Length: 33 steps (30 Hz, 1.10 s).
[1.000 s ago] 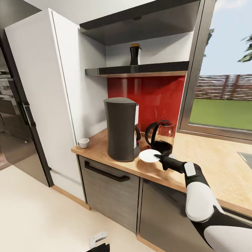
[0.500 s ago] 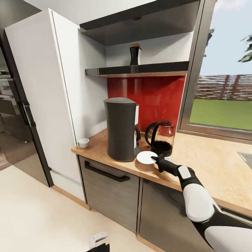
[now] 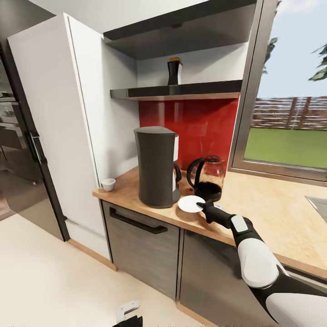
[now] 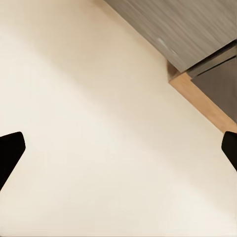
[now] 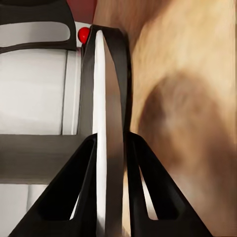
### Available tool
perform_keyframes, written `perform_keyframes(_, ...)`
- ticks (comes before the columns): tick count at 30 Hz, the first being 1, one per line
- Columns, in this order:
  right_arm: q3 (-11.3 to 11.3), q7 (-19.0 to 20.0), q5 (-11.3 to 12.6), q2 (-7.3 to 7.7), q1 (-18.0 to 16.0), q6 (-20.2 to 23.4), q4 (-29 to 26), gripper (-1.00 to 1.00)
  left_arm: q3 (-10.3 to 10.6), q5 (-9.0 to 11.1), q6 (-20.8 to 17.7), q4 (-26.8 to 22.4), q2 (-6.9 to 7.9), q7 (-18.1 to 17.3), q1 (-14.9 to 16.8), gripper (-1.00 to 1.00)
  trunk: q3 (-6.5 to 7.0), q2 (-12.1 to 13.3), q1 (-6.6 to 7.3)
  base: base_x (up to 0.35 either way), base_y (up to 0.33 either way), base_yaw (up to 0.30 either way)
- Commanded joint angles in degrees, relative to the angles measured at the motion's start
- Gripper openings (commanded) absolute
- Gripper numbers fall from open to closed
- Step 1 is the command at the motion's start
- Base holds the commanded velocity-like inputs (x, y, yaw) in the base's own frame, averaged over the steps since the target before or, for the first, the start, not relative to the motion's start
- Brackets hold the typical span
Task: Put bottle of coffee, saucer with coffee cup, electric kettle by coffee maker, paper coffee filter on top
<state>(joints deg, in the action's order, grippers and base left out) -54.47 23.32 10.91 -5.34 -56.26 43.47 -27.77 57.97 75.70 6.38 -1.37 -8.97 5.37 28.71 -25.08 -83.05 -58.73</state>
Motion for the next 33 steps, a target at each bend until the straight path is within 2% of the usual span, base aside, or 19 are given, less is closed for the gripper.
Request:
perform_keyframes(1, -0.5, -0.8, -1.7, -0.08, 0.2, 0.2, -0.1, -1.00, 0.5, 0.3, 0.1, -0.1, 0.01, 0.3, 0.0, 1.00, -0.08, 0.0, 0.00, -0.026, -0.004, 0.000)
perform_keyframes(10, -0.3, -0.9, -1.8, -0.30, 0.2, 0.1, 0.0, -1.00, 0.5, 0.3, 0.1, -0.1, 0.01, 0.3, 0.0, 1.00, -0.08, 0.0, 0.00, -0.003, -0.001, 0.000)
perform_keyframes(11, -0.3, -0.9, -1.8, -0.33, 0.2, 0.1, 0.0, 1.00, 0.5, 0.3, 0.1, -0.1, 0.01, 0.3, 0.0, 1.00, -0.08, 0.0, 0.00, 0.000, 0.000, 0.000)
perform_keyframes(25, -0.4, -1.4, -1.8, -0.18, 0.7, 0.0, -0.1, 1.00, 0.5, 0.3, 0.1, -0.1, -0.01, 0.3, 0.0, 1.00, -0.08, 0.0, 0.00, 0.000, -0.009, 0.000)
perform_keyframes(29, -0.4, -1.4, -1.8, 0.00, 0.8, 0.0, -0.2, 1.00, 0.5, 0.3, 0.1, -0.1, -0.06, 0.3, 0.0, 1.00, -0.08, 0.0, 0.00, 0.000, -0.240, 0.000)
perform_keyframes(33, -0.4, -3.0, -1.8, 0.06, 0.8, 0.0, -0.4, 1.00, 0.5, 0.3, 0.1, -0.1, -0.08, 0.3, 0.0, 1.00, -0.08, 0.0, 0.00, 0.000, -0.286, 0.000)
